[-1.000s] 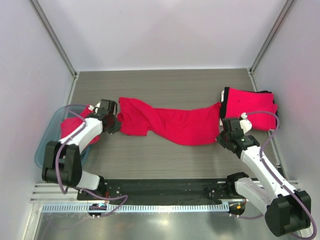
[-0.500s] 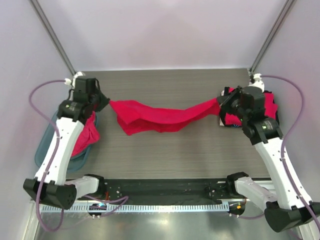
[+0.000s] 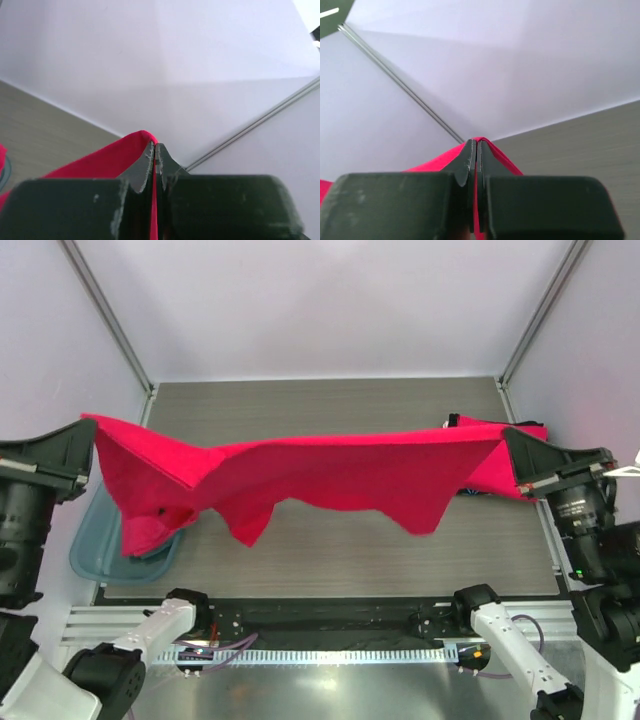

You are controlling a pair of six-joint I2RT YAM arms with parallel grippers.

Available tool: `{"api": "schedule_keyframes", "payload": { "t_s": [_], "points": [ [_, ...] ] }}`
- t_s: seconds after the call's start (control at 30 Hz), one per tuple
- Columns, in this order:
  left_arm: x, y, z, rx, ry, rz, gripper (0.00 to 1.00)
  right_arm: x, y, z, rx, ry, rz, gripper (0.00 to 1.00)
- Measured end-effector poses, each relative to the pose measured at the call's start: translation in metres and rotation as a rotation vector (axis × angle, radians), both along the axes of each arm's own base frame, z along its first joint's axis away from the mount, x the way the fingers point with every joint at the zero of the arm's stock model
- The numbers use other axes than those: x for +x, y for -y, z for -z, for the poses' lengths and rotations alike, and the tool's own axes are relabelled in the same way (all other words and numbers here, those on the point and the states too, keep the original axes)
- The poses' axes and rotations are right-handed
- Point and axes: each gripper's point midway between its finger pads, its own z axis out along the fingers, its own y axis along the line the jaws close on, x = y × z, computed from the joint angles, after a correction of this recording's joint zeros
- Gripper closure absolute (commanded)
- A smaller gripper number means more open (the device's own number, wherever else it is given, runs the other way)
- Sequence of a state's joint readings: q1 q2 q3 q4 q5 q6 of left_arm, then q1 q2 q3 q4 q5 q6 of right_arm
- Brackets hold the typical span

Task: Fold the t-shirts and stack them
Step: Flatten the tshirt out

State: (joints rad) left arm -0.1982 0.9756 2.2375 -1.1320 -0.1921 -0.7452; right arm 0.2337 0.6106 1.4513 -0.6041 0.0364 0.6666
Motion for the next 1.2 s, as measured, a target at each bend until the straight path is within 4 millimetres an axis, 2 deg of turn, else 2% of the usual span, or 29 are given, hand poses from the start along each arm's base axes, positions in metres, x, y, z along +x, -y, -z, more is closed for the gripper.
{"api": "schedule_keyframes", "payload": {
  "t_s": [0.07, 0.13, 0.17, 0.2, 0.27, 0.4, 0.47, 0.5, 0.53, 0.6, 0.67, 0.77, 0.87, 0.93, 1.0, 1.07, 1.13, 1.2],
  "points": [
    [-0.010, -0.002, -0.009, -0.005, 0.038, 0.000, 1.00, -0.007, 0.005, -0.008, 0.005, 0.032, 0.018, 0.99],
    [0.001, 0.001, -0.004, 0.001, 0.014, 0.004, 1.00, -0.003, 0.008, -0.007, 0.006, 0.025, 0.038, 0.99],
    [0.014, 0.004, 0.003, 0.007, -0.020, 0.009, 1.00, 0.004, 0.008, -0.002, 0.004, 0.009, 0.047, 0.99],
    [0.032, 0.009, 0.012, 0.017, -0.065, 0.013, 1.00, 0.013, 0.007, 0.006, -0.001, -0.019, 0.056, 0.99],
    [0.082, 0.021, 0.042, 0.039, -0.185, 0.024, 1.00, 0.039, 0.004, 0.026, -0.018, -0.097, 0.074, 0.99],
    [0.188, 0.043, 0.117, 0.091, -0.449, 0.027, 1.00, 0.112, -0.007, 0.081, -0.079, -0.308, 0.109, 0.99],
    [0.228, 0.050, 0.149, 0.118, -0.559, 0.029, 1.00, 0.145, -0.014, 0.105, -0.117, -0.407, 0.108, 0.99],
    [0.247, 0.054, 0.157, 0.130, -0.588, 0.029, 1.00, 0.164, -0.018, 0.114, -0.132, -0.449, 0.104, 0.99],
    [0.267, 0.056, 0.157, 0.138, -0.587, 0.029, 1.00, 0.181, -0.021, 0.120, -0.140, -0.480, 0.099, 0.99],
    [0.288, 0.057, 0.142, 0.142, -0.537, 0.024, 1.00, 0.209, -0.023, 0.122, -0.134, -0.517, 0.076, 0.99],
    [0.294, 0.053, 0.122, 0.137, -0.463, 0.013, 1.00, 0.232, -0.015, 0.108, -0.094, -0.509, 0.064, 0.99],
    [0.281, 0.041, 0.077, 0.126, -0.317, -0.012, 1.00, 0.260, 0.006, 0.068, -0.024, -0.428, 0.058, 0.99],
    [0.259, 0.035, 0.031, 0.111, -0.167, -0.019, 1.00, 0.272, 0.017, 0.031, 0.012, -0.340, 0.043, 0.99],
    [0.245, 0.035, 0.002, 0.107, -0.071, -0.010, 1.00, 0.274, 0.015, 0.015, 0.023, -0.295, 0.020, 0.99],
    [0.235, 0.036, -0.019, 0.108, 0.006, 0.003, 1.00, 0.274, 0.011, 0.013, 0.027, -0.285, -0.009, 0.99],
    [0.235, 0.040, -0.026, 0.113, 0.042, 0.019, 1.00, 0.276, 0.006, 0.022, 0.032, -0.281, -0.036, 0.99],
    [0.249, 0.044, -0.007, 0.121, 0.007, 0.032, 1.00, 0.280, 0.003, 0.047, 0.042, -0.322, -0.053, 0.99],
    [0.266, 0.050, 0.031, 0.133, -0.081, 0.047, 1.00, 0.286, 0.001, 0.091, 0.058, -0.395, -0.063, 0.99]
  ]
}}
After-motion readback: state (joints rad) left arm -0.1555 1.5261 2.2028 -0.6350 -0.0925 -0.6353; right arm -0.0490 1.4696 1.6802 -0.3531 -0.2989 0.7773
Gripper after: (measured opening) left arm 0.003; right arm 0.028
